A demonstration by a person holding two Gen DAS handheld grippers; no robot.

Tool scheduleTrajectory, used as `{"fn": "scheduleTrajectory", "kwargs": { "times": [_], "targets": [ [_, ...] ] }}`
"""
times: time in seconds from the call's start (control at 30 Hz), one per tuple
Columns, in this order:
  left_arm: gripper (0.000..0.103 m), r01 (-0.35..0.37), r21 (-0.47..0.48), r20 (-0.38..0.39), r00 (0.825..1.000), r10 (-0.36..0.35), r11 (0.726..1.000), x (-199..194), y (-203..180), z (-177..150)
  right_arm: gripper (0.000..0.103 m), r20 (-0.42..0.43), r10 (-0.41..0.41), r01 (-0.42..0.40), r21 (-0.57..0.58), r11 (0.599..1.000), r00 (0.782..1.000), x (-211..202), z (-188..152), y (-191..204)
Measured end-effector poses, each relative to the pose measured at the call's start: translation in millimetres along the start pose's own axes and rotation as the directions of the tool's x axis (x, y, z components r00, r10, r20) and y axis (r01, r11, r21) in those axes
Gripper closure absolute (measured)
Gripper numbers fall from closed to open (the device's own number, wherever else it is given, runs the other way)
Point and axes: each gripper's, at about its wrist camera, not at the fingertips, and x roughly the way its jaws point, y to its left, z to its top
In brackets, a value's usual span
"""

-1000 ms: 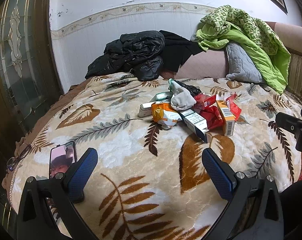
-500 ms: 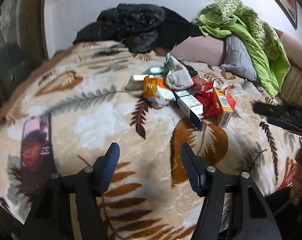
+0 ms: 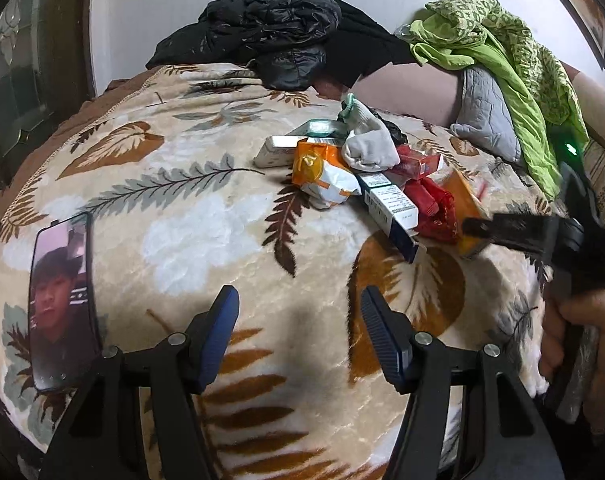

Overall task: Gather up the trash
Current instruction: 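Grasp the orange snack box with the right gripper while the left gripper approaches the white medicine box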

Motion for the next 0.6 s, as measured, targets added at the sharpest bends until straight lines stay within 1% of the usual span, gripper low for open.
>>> {"fn": "scheduleTrajectory", "kwargs": {
  "times": [0.1, 0.13, 0.17, 0.27, 0.33, 0.4, 0.5, 0.57, 0.6],
  "targets": [
    [0.040, 0.014, -0.001, -0.015, 1.000, -0.014, 1.000, 9, -9, 12, 0.078, -0.003, 0.030, -0.030, 0.024, 0.999, 1.000, -7, -7, -8],
    [0.040, 0.031, -0.009, -0.026, 0.999, -0.032, 0.999, 14, -13, 18, 0.078, -0.002, 0.039, -0.039, 0.027, 0.999, 0.999, -8, -8, -9],
    [0.040, 0.051, -0.023, -0.042, 0.998, -0.052, 0.998, 20, -18, 25, 0.078, 0.003, 0.046, -0.046, 0.025, 0.999, 0.999, -11, -9, -8],
    [0.040, 0.063, -0.033, -0.069, 0.995, -0.065, 0.997, 38, -33, 43, 0.078, 0.038, 0.047, -0.047, 0.009, 0.999, 0.998, -23, -12, -8],
    [0.040, 0.072, -0.041, -0.108, 0.991, -0.076, 0.997, 56, -46, 54, 0.078, 0.063, 0.044, -0.044, 0.008, 0.999, 0.997, -27, -12, -9],
    [0.040, 0.074, -0.070, -0.154, 0.984, -0.084, 0.995, 77, -56, 63, 0.078, 0.077, 0.047, -0.048, 0.009, 0.999, 0.996, -29, -11, -11],
    [0.040, 0.019, -0.078, -0.183, 0.983, -0.033, 0.997, 103, -67, 74, 0.078, 0.088, 0.056, -0.058, 0.013, 0.998, 0.995, -29, -9, -14],
    [0.041, 0.006, -0.060, -0.191, 0.981, -0.017, 0.998, 115, -75, 78, 0.078, 0.090, 0.056, -0.056, 0.002, 0.998, 0.994, -29, -8, -15],
    [0.049, -0.007, -0.046, -0.200, 0.980, -0.002, 0.999, 124, -79, 81, 0.078, 0.091, 0.057, -0.057, -0.001, 0.998, 0.994, -28, -8, -14]
  ]
}}
